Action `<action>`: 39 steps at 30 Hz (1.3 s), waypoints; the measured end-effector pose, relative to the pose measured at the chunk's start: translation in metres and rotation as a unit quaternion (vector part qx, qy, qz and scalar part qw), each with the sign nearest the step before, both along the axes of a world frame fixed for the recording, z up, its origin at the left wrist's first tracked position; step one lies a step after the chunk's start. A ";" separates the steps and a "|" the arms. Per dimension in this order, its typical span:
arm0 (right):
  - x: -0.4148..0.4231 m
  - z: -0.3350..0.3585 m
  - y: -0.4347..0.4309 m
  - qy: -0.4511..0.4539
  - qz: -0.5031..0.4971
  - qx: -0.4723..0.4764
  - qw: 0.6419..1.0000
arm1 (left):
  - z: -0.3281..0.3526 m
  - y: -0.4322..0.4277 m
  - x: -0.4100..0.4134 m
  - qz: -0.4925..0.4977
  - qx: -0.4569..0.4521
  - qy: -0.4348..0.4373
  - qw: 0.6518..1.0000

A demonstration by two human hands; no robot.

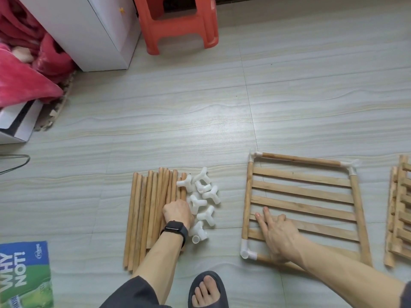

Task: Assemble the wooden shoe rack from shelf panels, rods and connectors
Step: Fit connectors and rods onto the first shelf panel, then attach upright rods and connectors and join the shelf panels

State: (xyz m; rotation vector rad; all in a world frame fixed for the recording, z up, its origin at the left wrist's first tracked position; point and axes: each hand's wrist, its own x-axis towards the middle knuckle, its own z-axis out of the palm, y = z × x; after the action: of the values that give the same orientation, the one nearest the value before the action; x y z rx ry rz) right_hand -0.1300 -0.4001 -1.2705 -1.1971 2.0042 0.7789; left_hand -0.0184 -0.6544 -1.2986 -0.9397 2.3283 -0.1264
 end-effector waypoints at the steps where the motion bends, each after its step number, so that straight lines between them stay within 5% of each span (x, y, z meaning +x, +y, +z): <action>1: 0.000 -0.001 0.000 0.002 0.000 -0.002 1.000 | -0.001 0.001 -0.001 -0.004 0.000 -0.006 1.000; 17: 0.005 -0.003 0.001 0.009 0.008 0.006 1.000 | 0.013 -0.007 0.009 0.100 0.059 -0.014 0.993; 21: 0.000 -0.001 -0.003 -0.009 -0.006 0.027 1.000 | 0.038 -0.020 0.014 0.126 0.077 0.046 0.988; 23: -0.011 0.006 -0.009 -0.077 -0.090 0.012 0.993 | 0.059 -0.024 0.011 0.103 0.060 0.121 0.986; 26: -0.041 0.032 -0.021 -0.218 -0.288 -0.156 0.919 | 0.091 -0.014 -0.009 -0.011 0.090 0.251 0.964; 31: -0.080 0.086 -0.030 -0.305 -0.540 -0.499 0.606 | 0.101 0.050 -0.064 -0.198 0.178 0.278 0.923; 32: -0.086 0.093 -0.029 -0.275 -0.542 -0.528 0.593 | 0.096 0.065 -0.074 -0.207 0.201 0.287 0.913; 35: -0.107 0.104 -0.012 -0.095 -0.486 -0.565 0.660 | 0.075 0.097 -0.101 -0.177 0.274 0.313 0.892; 39: -0.131 0.108 0.016 0.034 -0.462 -0.597 0.655 | 0.024 0.107 -0.122 -0.148 0.241 0.231 0.931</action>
State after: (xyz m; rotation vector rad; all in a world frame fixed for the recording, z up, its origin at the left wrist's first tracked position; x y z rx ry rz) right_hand -0.2606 -0.3842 -1.1623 -0.4099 2.7429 -1.2174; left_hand -0.1403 -0.5476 -1.2744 -0.3923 2.7255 0.5821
